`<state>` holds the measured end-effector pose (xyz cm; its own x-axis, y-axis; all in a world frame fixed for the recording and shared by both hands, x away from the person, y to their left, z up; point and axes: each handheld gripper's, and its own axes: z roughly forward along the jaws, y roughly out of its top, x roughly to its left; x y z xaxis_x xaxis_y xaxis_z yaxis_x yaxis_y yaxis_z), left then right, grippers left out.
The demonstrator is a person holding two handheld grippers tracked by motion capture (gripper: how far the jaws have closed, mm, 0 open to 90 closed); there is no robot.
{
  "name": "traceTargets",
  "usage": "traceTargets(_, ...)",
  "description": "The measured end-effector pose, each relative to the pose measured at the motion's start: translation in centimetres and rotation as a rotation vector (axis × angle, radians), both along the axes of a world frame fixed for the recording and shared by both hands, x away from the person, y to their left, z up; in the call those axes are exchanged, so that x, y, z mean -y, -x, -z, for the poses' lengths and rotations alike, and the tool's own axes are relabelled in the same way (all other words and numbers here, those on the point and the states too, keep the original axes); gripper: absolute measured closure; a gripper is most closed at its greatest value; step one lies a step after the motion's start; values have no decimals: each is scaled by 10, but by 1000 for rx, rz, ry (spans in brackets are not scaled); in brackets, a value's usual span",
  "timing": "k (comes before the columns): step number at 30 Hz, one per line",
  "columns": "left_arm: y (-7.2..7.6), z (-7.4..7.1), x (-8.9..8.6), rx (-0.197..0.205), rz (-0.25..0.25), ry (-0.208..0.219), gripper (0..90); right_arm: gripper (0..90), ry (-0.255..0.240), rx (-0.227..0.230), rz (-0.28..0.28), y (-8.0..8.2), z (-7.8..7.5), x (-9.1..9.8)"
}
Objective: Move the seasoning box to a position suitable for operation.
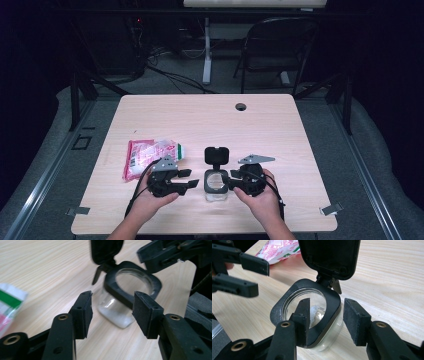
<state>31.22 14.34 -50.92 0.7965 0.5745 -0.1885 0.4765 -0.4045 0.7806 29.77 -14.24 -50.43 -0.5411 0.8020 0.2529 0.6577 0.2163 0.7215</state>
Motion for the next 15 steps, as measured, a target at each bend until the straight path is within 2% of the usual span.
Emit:
traceTargets(2, -3, -1, -6, 8, -23, -20, 496, 571, 0, 0, 4, 0, 0, 0)
traceTargets(6, -8, 0, -16, 12, -54, -32, 486, 567, 0, 0, 2, 0, 0, 0)
traceTargets(12, -15, 2, -30, 8, -93, -16, 471, 558, 2, 3, -3, 0, 0, 1)
traceTargets(15, -15, 1, -36, 32, -121, -19, 457, 556, 8, 5, -5, -1, 1, 1)
